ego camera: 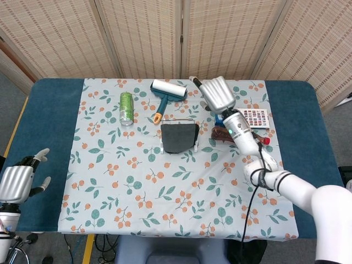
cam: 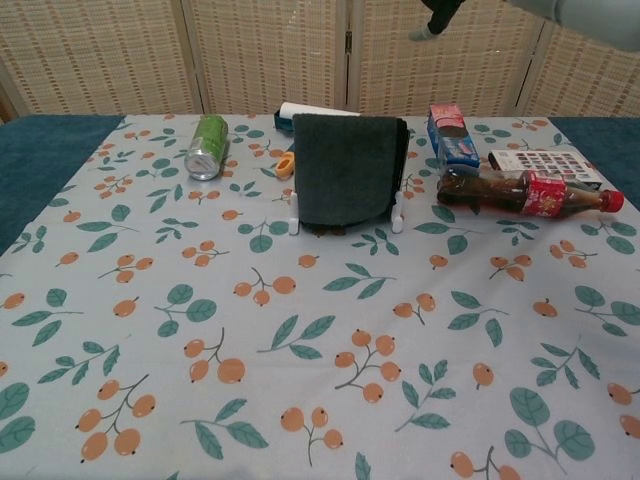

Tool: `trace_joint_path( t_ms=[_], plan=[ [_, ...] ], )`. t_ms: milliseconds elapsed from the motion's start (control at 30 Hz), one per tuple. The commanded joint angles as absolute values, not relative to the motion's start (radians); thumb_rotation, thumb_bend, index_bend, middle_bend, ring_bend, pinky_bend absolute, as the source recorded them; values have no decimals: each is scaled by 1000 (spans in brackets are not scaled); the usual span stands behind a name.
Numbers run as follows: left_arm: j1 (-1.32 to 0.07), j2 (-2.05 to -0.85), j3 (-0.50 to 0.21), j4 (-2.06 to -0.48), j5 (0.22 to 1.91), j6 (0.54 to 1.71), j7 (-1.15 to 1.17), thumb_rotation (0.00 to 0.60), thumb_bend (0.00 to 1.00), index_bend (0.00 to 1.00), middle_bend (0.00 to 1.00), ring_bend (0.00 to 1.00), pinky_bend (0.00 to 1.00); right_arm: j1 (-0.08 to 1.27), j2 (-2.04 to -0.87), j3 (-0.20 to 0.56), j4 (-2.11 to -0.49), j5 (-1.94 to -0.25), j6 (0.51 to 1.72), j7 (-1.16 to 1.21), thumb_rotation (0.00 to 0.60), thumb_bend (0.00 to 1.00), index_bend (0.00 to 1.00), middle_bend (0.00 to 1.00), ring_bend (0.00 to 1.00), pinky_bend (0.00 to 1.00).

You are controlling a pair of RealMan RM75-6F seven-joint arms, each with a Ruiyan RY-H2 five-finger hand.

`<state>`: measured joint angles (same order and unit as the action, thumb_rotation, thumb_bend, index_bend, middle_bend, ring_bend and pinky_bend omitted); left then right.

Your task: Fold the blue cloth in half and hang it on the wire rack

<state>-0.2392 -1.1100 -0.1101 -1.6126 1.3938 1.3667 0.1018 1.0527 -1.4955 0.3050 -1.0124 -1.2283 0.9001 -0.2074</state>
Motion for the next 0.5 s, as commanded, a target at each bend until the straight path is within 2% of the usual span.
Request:
trace_joint_path(
  t_ms=[33, 233, 500],
  plan=[
    [-245, -1112, -116, -1606, 1387, 1361, 107, 600, 297, 145, 337, 295, 480, 850, -1282, 241, -1325, -1234, 1071, -265, 600, 269, 296, 696, 730, 1000],
    [-256, -1112, -122, -1599, 1369, 1340, 115, 600, 297, 145, 337, 294, 468, 658, -1119, 172, -1555, -1245, 1231, -283, 600, 267, 366, 690, 716, 1000],
    [-259, -1115, -125, -1612, 1349, 1337, 144, 600, 297, 145, 330, 280, 440, 426, -1015, 67, -1669, -1331, 1441, -224, 600, 234, 376, 666, 674, 976]
  ],
)
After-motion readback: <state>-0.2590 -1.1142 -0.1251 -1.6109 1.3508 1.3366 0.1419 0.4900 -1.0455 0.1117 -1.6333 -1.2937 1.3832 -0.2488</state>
